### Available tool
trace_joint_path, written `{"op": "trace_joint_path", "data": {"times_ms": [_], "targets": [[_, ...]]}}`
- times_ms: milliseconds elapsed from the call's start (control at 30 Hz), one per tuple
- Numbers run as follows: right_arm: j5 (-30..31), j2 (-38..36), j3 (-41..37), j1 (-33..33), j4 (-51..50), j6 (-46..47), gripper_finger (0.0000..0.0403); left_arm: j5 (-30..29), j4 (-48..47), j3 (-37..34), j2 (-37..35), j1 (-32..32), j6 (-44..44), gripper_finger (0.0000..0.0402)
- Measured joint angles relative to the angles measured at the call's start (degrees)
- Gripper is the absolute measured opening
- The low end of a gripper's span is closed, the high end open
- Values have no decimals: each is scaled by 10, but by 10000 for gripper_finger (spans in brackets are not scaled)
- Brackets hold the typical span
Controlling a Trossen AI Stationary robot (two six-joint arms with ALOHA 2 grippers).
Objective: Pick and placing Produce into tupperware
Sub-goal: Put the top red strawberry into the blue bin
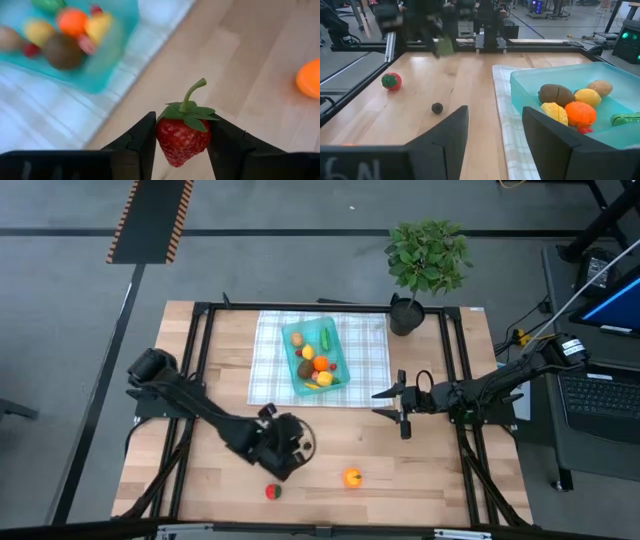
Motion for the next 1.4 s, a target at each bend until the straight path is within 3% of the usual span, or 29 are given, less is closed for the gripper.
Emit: {"op": "trace_joint_path", "data": {"times_ms": [133,400,533,767,867,1133,1400], "targets": [[0,0,0,0,0,0,189,-68,-26,-11,-45,-38,-13,132],[0,0,0,0,0,0,189,-97,39,-119,-129,-67,-24,132],[0,0,0,0,0,0,189,-130,162,-206,-164,-73,7,132],[0,0,0,0,-1,0,189,-117,424,-354,-215,-67,113,132],[0,0,0,0,-1,0,189,-84,542,-399,-235,-56,199,132],[0,0,0,0,-4,0,189,88,822,-501,-249,6,363,132],[0,0,0,0,-6,-2,189,140,885,-535,-249,48,380,132]]}}
